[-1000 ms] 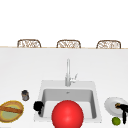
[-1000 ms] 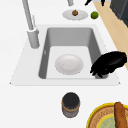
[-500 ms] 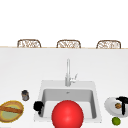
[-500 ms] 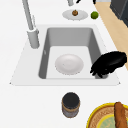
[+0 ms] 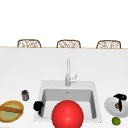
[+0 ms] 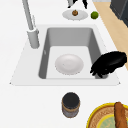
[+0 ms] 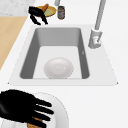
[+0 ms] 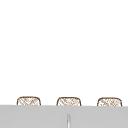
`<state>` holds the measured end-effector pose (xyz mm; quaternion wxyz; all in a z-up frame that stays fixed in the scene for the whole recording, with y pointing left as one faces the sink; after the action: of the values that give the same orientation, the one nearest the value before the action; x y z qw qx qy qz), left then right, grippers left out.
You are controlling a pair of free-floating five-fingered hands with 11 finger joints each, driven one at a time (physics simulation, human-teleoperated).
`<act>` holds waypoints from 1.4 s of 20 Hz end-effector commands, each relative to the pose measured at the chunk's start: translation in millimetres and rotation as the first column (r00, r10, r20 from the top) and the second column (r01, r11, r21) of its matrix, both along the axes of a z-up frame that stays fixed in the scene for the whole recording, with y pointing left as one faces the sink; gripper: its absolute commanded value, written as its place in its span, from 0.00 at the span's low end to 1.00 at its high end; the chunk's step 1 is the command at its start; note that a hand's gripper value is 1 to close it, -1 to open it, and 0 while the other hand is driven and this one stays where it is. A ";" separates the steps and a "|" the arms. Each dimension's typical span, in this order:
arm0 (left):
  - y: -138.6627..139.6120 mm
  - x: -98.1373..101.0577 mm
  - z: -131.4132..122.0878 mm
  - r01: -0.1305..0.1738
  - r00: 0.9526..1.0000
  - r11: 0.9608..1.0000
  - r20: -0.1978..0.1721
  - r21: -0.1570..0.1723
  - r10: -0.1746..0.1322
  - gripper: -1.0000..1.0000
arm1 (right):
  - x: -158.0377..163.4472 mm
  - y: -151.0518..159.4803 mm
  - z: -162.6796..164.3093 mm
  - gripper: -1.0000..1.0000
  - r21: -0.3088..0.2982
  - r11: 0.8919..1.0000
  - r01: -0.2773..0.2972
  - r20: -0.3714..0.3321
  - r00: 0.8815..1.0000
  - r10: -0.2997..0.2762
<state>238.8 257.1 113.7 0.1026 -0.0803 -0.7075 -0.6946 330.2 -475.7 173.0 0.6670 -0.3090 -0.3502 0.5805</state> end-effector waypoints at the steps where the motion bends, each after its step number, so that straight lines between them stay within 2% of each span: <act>1: 0.0 0.0 0.0 0.000 1.000 1.000 0.000 0.000 0.000 0.50 | 6.3 -18.1 -13.7 0.00 -0.057 0.998 0.012 -0.050 0.999 -0.015; 4: 0.0 0.0 0.0 0.000 1.000 1.000 0.000 0.000 0.000 0.50 | 7.9 -29.3 -21.4 0.00 -0.052 0.999 0.012 -0.019 1.000 -0.013; 7: 0.0 0.0 0.0 0.000 1.000 1.000 0.000 0.000 0.000 0.50 | 12.7 -35.6 -34.8 0.00 -0.057 0.998 0.004 -0.048 0.999 -0.006; 9: 0.0 0.0 0.0 0.000 1.000 1.000 0.000 0.000 0.000 0.50 | 15.2 -28.9 -44.7 0.00 -0.105 0.994 0.009 -0.005 1.000 -0.009; 11: 0.0 0.0 0.0 0.000 1.000 1.000 0.000 0.000 0.000 0.50 | 20.3 -22.2 -49.8 0.00 -0.177 0.984 0.017 -0.001 1.000 -0.017; 13: 0.0 0.0 0.0 0.000 1.000 1.000 0.000 0.000 0.000 0.50 | 26.2 -11.3 -58.1 0.00 -0.249 0.968 0.027 -0.003 1.000 -0.028; 15: 0.0 0.0 0.0 0.000 1.000 1.000 0.000 0.000 0.000 0.50 | 30.7 -8.8 -69.0 0.00 -0.293 0.955 0.038 -0.001 0.999 -0.040; 17: 0.0 0.0 0.0 0.000 1.000 1.000 0.000 0.000 0.000 0.50 | 34.2 -9.5 -70.0 0.00 -0.280 0.959 0.043 -0.001 0.999 -0.045; 19: 0.0 0.0 0.0 0.000 1.000 1.000 0.000 0.000 0.000 0.50 | 37.6 -14.9 -69.9 0.00 -0.250 0.967 0.040 -0.003 0.999 -0.042; 25: 0.0 0.0 0.0 0.000 1.000 1.000 0.000 0.000 0.000 0.50 | 43.5 -16.9 -77.2 0.00 -0.240 0.971 0.003 -0.035 0.999 -0.012; 28: 0.0 0.0 0.0 0.000 1.000 1.000 0.000 0.000 0.000 0.50 | 32.9 -15.7 -47.6 0.00 -0.221 0.975 0.017 -0.042 0.999 -0.027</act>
<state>238.8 257.1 113.7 0.1026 -0.0803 -0.7075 -0.6946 364.4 -490.9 110.6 0.6410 -0.3846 -0.2575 0.6123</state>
